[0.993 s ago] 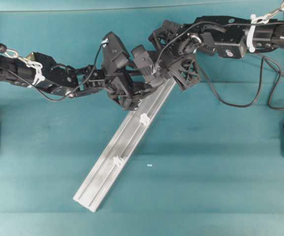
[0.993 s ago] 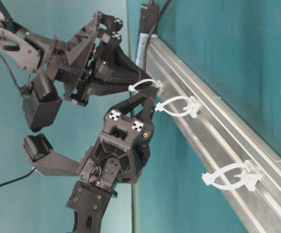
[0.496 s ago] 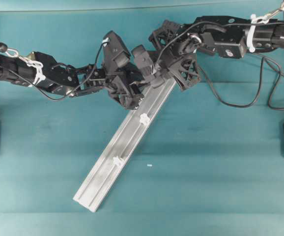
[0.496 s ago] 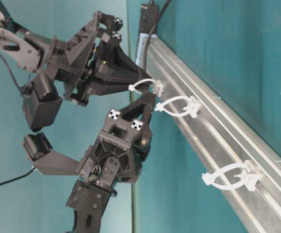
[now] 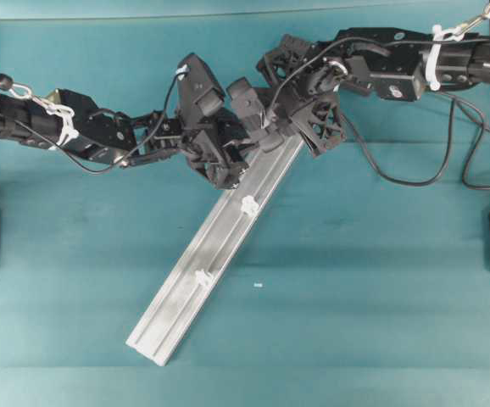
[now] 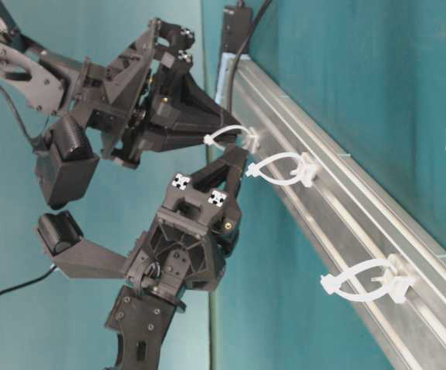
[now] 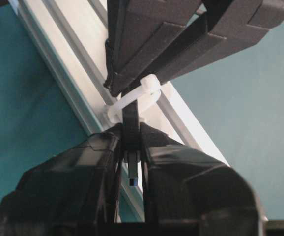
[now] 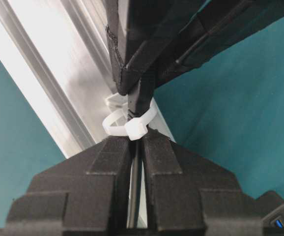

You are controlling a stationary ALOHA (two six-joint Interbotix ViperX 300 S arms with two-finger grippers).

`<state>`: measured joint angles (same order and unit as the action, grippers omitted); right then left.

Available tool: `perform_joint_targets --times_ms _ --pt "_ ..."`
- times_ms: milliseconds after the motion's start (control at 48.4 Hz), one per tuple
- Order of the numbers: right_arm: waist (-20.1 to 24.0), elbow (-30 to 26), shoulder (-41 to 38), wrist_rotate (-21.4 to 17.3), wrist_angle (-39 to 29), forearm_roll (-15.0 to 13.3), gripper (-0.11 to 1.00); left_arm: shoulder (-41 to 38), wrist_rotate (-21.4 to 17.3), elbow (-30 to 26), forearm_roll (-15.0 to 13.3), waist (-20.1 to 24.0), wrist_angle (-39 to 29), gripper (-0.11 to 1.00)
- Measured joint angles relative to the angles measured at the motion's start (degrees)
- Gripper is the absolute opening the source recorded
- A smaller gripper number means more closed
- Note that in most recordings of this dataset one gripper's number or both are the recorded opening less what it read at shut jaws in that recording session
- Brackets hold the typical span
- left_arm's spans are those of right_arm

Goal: Pass the USB cable through three rings with both arms.
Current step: 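Move the left gripper to the plug past the first ring and grasp it, then pull the plug through with the left gripper while the right regrasps the cable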

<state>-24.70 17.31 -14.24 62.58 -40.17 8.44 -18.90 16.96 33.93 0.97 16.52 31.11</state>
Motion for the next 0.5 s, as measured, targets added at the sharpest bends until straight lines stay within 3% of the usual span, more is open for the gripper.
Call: perform_joint_targets --times_ms 103,331,393,496 --pt "0.0 0.0 0.0 -1.41 -0.09 0.0 0.23 0.09 0.09 0.09 0.0 0.0 0.0 0.09" --pt "0.0 0.44 0.7 -6.06 -0.44 0.0 0.86 0.18 0.53 1.05 0.09 -0.09 0.0 0.09" --pt "0.09 0.79 1.14 -7.29 -0.44 -0.09 0.93 0.18 1.14 1.32 0.09 -0.09 0.0 0.09" --pt "0.09 1.49 2.29 -8.79 -0.62 -0.18 0.89 0.35 2.37 1.67 0.09 -0.18 0.0 0.09"
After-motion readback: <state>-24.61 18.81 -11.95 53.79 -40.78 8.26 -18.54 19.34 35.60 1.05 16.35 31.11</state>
